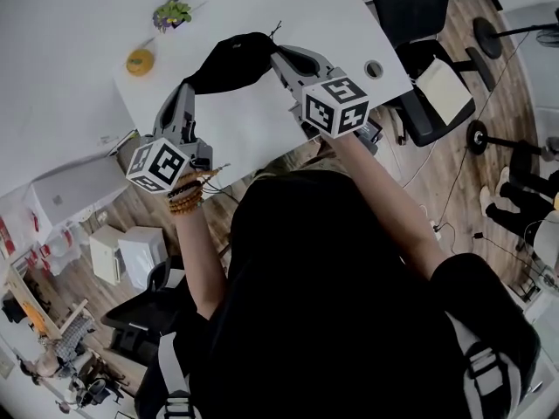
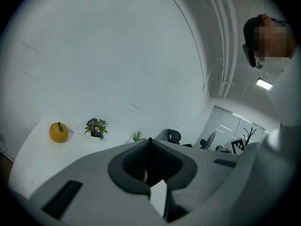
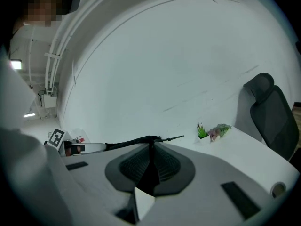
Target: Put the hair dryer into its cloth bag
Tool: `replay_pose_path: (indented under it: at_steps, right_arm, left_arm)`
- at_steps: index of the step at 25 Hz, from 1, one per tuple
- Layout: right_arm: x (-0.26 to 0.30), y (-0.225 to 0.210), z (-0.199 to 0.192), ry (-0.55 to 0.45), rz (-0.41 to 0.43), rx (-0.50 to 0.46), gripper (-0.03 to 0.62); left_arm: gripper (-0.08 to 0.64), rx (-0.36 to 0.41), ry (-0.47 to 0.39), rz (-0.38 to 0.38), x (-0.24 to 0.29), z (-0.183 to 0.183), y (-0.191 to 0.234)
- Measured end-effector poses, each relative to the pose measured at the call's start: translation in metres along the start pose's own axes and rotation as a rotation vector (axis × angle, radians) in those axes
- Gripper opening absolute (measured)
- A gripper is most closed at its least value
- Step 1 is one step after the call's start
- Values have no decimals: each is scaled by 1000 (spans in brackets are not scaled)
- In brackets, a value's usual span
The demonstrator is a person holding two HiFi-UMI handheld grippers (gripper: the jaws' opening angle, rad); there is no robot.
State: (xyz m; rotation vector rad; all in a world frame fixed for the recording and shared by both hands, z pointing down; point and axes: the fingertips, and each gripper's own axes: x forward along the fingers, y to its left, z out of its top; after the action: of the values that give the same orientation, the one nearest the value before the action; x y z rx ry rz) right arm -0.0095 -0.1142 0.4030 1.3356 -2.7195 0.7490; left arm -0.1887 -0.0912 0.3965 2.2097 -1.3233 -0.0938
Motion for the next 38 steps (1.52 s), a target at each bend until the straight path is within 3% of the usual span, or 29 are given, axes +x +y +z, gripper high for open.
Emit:
replay_pose_path:
  at_steps: [6,21,27,30,38]
  right_arm:
    - [-10,2,-2,18,38,-2,50]
    - [43,-8,77,-22,111,-97,50]
    - [79,-27,97,-37,74,-126,49]
    - [105,-48,107,-52,28,-95,49]
    - [116,-67,73,14,-7,-42,50]
  left_arm:
    - [37,-5,-7,-8,-7,-2,-7]
    - [37,88,-96,-2,38,70,-7]
    - [37,90,-127,18,68,95,9]
    - [37,98,-143,44,86,105,21]
    - [37,-7,-110,60,100,74,44]
